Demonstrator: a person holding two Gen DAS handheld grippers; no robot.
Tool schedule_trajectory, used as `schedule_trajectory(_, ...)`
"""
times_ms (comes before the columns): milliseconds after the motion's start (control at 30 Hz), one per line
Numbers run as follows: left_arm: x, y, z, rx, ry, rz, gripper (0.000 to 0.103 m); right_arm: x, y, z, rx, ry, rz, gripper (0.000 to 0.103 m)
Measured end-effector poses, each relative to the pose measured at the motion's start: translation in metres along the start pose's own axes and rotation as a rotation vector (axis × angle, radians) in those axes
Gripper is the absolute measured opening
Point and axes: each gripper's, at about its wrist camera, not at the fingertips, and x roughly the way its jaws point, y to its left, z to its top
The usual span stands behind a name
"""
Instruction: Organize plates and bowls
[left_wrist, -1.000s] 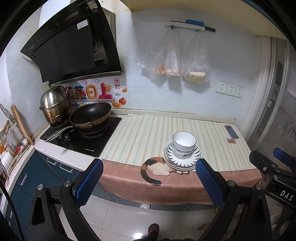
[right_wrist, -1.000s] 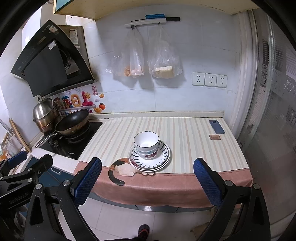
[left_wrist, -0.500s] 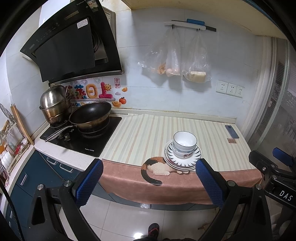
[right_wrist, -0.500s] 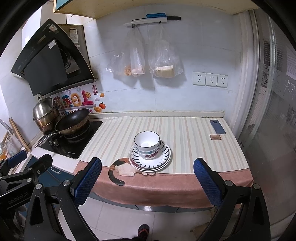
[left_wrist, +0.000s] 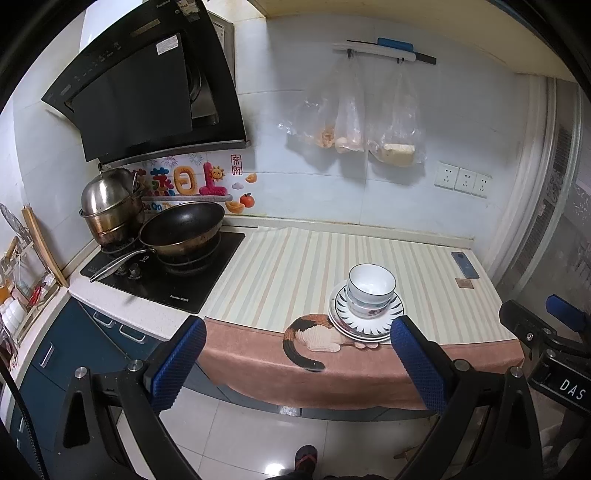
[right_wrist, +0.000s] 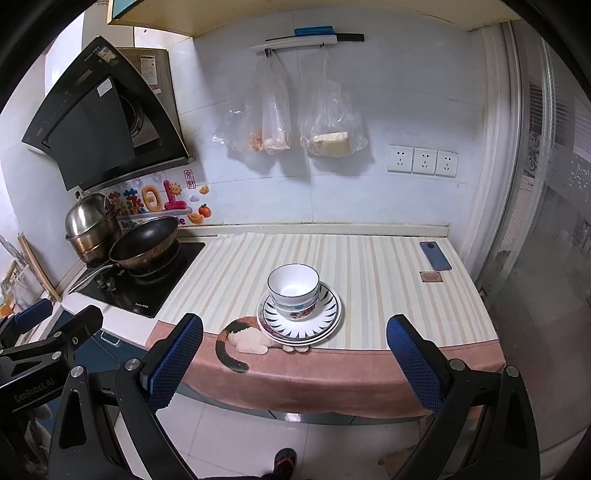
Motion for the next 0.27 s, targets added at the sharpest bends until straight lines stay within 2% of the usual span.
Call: schedule_trajectory(267, 0.0029, 0.0024, 0.0008, -0.001, -0.001, 0.004, 0.102, 0.0022, 0.0017, -0.0004, -0.002, 0.008, 0.002, 0.102)
